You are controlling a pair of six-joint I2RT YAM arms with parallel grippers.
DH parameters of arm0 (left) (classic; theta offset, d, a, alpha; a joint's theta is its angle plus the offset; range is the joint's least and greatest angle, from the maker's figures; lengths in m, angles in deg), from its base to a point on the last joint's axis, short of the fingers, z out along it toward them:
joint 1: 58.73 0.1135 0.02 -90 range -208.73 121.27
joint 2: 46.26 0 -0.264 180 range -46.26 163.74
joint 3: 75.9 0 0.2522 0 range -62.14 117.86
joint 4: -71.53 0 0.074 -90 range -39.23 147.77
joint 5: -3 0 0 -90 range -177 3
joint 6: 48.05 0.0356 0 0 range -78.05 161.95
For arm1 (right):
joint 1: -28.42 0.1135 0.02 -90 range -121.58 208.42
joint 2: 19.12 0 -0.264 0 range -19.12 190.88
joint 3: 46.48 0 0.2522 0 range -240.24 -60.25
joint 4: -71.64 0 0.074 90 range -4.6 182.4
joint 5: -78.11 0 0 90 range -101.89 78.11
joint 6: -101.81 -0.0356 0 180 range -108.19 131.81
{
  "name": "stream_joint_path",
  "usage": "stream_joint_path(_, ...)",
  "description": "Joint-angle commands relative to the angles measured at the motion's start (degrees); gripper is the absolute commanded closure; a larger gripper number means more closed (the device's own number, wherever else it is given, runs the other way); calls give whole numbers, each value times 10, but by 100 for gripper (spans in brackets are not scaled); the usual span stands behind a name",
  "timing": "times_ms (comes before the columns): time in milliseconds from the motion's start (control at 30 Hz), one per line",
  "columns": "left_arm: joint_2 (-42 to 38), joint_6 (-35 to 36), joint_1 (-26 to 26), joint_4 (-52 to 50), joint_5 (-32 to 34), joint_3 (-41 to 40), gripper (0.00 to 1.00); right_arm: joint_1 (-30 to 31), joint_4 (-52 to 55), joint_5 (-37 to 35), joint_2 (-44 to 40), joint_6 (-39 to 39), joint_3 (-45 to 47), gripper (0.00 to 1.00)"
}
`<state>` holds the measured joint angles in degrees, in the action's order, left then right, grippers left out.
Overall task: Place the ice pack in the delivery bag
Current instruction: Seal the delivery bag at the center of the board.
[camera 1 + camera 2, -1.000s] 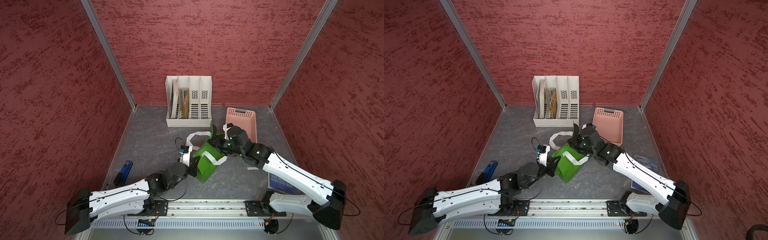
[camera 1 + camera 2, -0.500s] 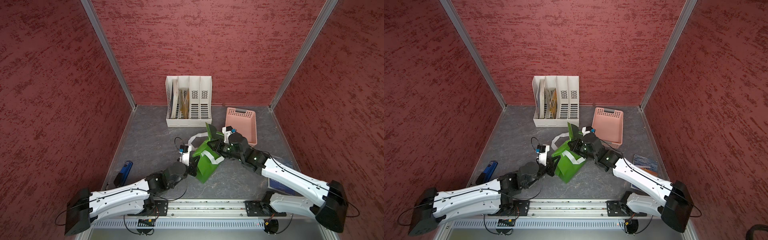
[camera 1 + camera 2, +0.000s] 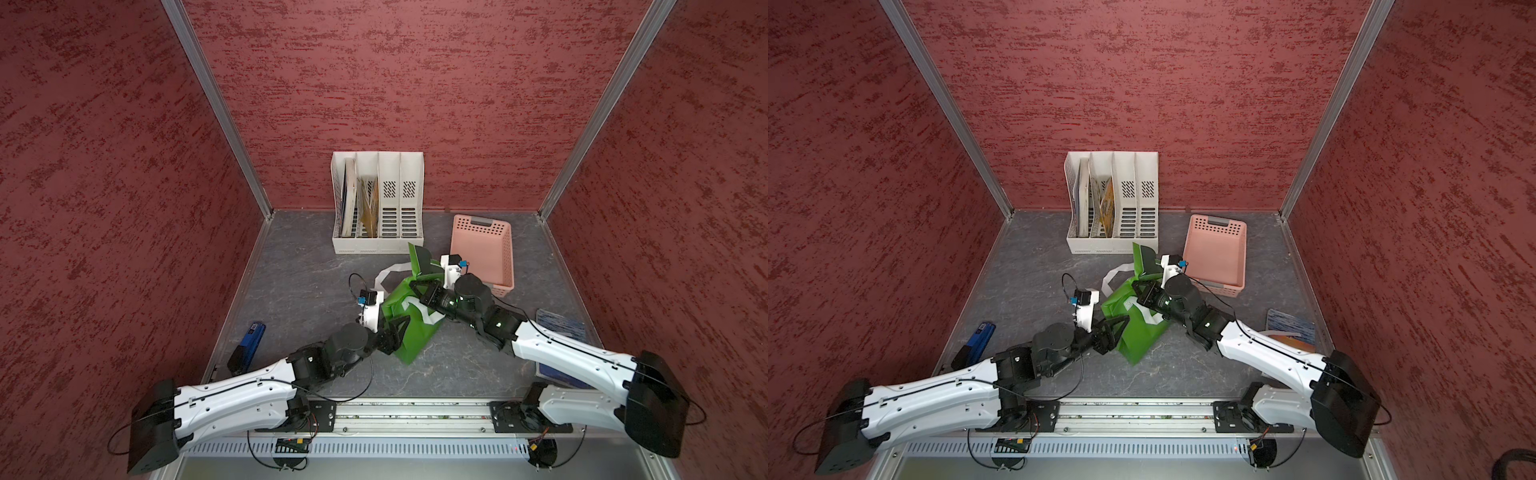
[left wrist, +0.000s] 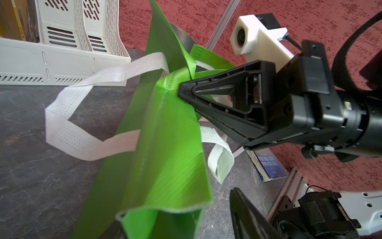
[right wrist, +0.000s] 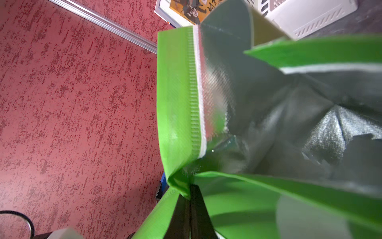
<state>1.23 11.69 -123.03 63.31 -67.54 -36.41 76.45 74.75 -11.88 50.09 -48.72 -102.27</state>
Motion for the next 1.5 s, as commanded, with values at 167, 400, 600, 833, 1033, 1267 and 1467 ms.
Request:
stream_joint_path(167, 9, 2, 12, -6, 9, 9, 55, 0, 14, -26, -24, 20, -3, 97)
stream_joint_path(400, 37, 11, 37, 25, -3, 18, 74, 1, 20, -3, -28, 26, -3, 95)
stream_joint_path(600, 58, -3, 54, 41, -37, 29, 87, 0, 30, 5, -24, 30, -16, 84)
stream_joint_path(833, 76, 13, 54, 32, -70, 46, 100, 1, 39, 43, 7, 38, -51, 71)
stream_joint_path(1033, 76, 28, 53, 16, -75, 49, 100, 1, 50, 66, 20, 38, -70, 70)
stream_joint_path(1267, 82, 52, 53, -5, -80, 58, 100, 1, 141, 50, 7, 29, -105, 41)
stream_joint_path(1467, 88, 62, 52, -18, -85, 64, 100, 1, 316, 6, 9, -20, -201, 39)
